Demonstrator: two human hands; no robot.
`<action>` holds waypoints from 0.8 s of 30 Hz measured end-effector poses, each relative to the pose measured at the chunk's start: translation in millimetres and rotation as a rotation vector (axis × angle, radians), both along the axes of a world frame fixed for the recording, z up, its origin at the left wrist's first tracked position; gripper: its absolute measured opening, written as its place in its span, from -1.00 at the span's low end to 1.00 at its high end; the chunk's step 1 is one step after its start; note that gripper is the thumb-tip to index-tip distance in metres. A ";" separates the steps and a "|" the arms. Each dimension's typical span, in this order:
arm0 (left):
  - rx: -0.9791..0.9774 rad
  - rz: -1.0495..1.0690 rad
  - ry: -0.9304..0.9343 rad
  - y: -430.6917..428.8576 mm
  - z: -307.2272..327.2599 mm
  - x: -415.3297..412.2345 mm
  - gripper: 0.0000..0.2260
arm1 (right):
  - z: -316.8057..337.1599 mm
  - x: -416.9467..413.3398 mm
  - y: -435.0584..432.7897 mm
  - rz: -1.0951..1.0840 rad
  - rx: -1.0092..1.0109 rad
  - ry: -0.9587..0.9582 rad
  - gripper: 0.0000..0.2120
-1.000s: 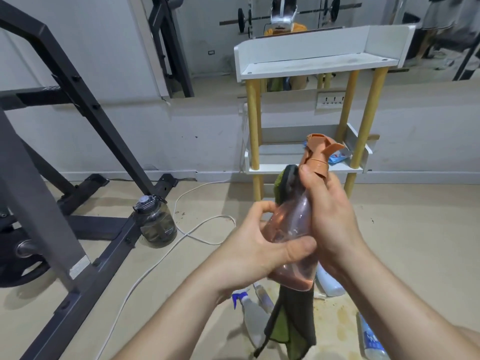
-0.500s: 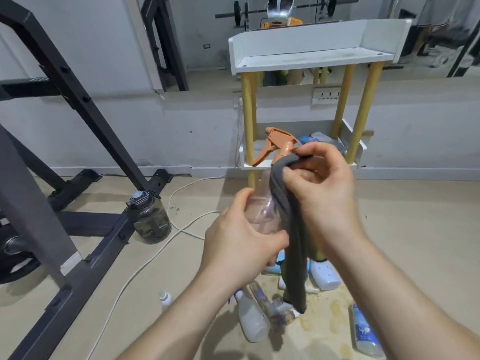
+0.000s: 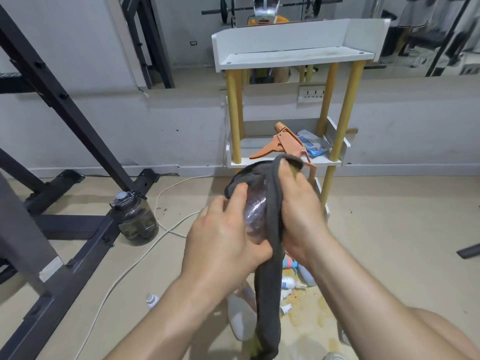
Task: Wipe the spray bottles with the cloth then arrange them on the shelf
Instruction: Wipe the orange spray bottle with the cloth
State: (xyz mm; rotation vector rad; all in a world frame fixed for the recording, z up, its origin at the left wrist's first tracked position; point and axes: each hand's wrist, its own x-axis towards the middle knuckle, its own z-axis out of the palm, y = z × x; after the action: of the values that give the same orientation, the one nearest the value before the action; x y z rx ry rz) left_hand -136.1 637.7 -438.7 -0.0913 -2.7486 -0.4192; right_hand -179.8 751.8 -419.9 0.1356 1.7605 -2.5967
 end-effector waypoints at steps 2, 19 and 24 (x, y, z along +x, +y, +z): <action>-0.011 -0.004 0.003 -4.3 2.5 -2.8 -0.18 | -10.9 10.3 -9.7 -0.051 0.229 0.107 -0.77; 0.484 -0.039 -0.095 -3.3 21.2 -5.2 -0.33 | -13.7 16.9 -5.5 0.160 -0.100 0.092 -0.66; 0.331 -0.185 -0.099 -7.2 16.3 -5.7 -0.10 | -7.2 17.8 0.8 0.196 -0.060 0.029 -0.63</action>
State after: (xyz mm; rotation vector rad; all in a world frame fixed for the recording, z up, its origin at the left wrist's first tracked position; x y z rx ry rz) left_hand -141.8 630.5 -422.4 -0.2472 -2.7330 -0.9450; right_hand -162.0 752.6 -427.2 -0.0719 1.6111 -2.5204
